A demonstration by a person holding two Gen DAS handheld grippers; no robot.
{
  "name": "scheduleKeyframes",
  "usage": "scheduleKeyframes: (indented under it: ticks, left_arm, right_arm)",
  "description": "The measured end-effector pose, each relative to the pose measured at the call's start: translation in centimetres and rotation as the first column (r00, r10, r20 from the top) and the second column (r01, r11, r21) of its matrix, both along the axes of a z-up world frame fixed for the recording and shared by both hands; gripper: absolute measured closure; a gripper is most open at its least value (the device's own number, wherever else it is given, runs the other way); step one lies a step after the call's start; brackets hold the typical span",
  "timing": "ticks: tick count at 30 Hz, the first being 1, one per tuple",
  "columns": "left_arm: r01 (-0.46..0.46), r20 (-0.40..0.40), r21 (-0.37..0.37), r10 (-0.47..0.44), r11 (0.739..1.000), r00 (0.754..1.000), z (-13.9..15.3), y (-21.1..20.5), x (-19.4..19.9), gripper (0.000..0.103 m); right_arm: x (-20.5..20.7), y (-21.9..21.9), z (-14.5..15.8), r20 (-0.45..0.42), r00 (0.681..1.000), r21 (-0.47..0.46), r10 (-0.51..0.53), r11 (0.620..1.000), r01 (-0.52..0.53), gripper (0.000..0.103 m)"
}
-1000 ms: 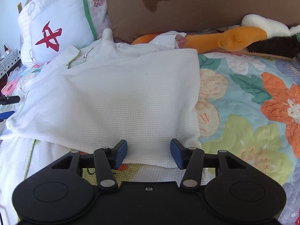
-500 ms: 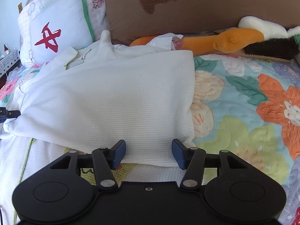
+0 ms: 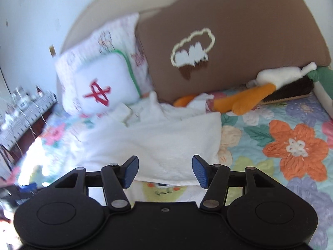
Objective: Fold clothes
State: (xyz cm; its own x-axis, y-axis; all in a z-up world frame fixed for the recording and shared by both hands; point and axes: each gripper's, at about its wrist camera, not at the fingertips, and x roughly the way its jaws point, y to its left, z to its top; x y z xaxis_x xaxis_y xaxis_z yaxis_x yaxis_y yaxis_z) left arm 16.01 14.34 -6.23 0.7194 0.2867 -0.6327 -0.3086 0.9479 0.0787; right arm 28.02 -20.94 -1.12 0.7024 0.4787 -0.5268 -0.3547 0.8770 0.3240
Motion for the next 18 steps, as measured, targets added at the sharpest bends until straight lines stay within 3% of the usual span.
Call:
scheduleKeyframes:
  ticks: [3, 6, 11, 14, 18]
  left_arm:
    - [0.015, 0.000, 0.033, -0.015, 0.999, 1.000, 2.0, -0.1, -3.8, 0.038]
    - [0.027, -0.004, 0.035, -0.027, 0.999, 1.000, 3.9, 0.7, -7.3, 0.030]
    - [0.013, -0.148, -0.089, -0.026, 0.996, 0.989, 4.3, 3.0, -10.6, 0.025]
    - [-0.008, -0.258, -0.182, -0.040, 0.983, 0.965, 3.4, 4.3, -11.4, 0.025]
    - [-0.047, -0.316, -0.285, -0.048, 0.957, 0.948, 1.9, 5.6, -12.2, 0.025]
  right_arm:
    - [-4.2, -1.1, 2.3, 0.000, 1.000, 0.048, 0.015, 0.999, -0.015, 0.037]
    - [-7.7, -2.1, 3.8, -0.012, 0.999, 0.033, 0.034, 0.999, -0.033, 0.035]
    - [-10.8, -4.2, 4.8, -0.163, 0.986, -0.037, 0.046, 0.998, -0.052, 0.034]
    - [-11.9, -6.1, 4.8, -0.312, 0.949, -0.009, 0.040, 0.999, -0.045, 0.034]
    - [-12.5, -7.9, 4.1, -0.490, 0.870, 0.024, 0.043, 0.999, -0.036, 0.033]
